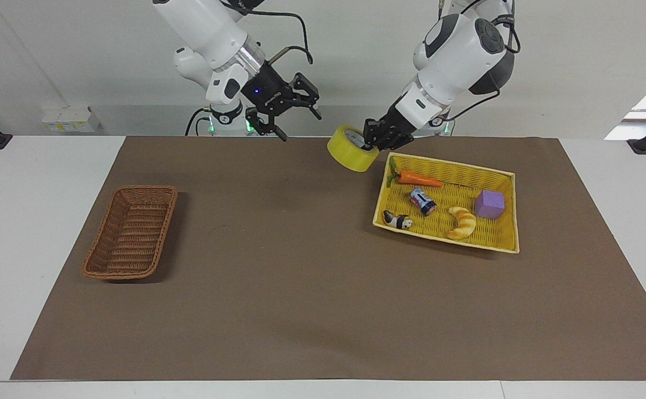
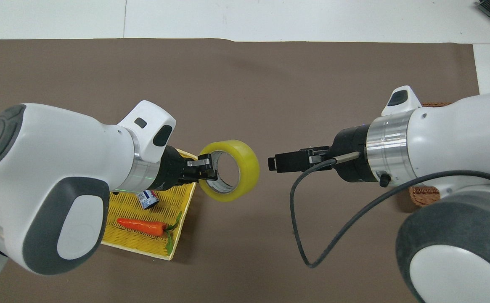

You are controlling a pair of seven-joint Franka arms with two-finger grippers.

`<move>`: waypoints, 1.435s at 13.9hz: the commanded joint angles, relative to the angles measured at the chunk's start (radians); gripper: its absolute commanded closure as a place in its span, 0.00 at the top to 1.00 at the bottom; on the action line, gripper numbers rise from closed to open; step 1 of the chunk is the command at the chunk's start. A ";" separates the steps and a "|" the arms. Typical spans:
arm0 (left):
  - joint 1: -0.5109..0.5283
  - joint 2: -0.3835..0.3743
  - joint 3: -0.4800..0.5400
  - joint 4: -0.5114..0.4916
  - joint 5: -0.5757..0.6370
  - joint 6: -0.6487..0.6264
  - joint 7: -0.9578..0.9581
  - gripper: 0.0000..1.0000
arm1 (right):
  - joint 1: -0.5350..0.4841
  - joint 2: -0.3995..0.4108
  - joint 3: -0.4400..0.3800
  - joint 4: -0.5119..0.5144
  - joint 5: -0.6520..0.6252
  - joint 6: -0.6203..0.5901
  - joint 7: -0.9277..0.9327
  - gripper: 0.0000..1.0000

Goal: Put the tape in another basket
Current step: 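Lift the tape with the left gripper while the right gripper approaches, then grasp the tape with the right gripper and open the left gripper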

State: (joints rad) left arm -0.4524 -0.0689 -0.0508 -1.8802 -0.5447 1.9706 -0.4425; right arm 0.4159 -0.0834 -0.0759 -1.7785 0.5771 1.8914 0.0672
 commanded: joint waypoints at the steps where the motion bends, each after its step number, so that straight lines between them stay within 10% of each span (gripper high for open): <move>1: -0.051 -0.003 0.017 0.003 -0.076 0.082 -0.013 0.00 | 0.000 -0.027 -0.002 -0.053 0.036 0.026 -0.072 1.00; 9: -0.161 0.003 0.009 0.000 -0.100 0.301 -0.016 0.00 | -0.034 -0.032 -0.007 -0.071 0.073 -0.001 -0.178 1.00; 10: -0.161 0.004 0.008 0.000 -0.113 0.312 -0.016 0.00 | -0.037 -0.030 -0.007 -0.068 0.075 -0.002 -0.185 0.92; 13: -0.170 0.006 -0.003 0.000 -0.132 0.343 -0.012 0.00 | -0.037 -0.029 -0.007 -0.067 0.076 -0.003 -0.181 0.06; 16: -0.170 0.004 -0.003 -0.002 -0.133 0.340 -0.016 0.00 | -0.049 -0.024 -0.010 -0.058 0.086 -0.050 -0.136 0.00; 17: -0.169 0.004 -0.003 -0.002 -0.133 0.338 -0.021 0.72 | -0.051 -0.024 -0.010 -0.058 0.086 -0.055 -0.133 0.00; 18: -0.170 0.004 -0.003 -0.004 -0.133 0.343 -0.033 1.00 | -0.052 -0.024 -0.012 -0.056 0.086 -0.060 -0.133 0.00; 20: -0.169 0.001 -0.003 -0.007 -0.136 0.340 -0.041 1.00 | -0.061 -0.024 -0.013 -0.056 0.086 -0.063 -0.136 0.00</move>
State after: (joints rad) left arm -0.6006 -0.0542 -0.0700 -1.8793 -0.6609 2.2970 -0.4689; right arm 0.3707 -0.0957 -0.0890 -1.8283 0.6303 1.8423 -0.0737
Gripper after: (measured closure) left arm 0.458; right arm 0.916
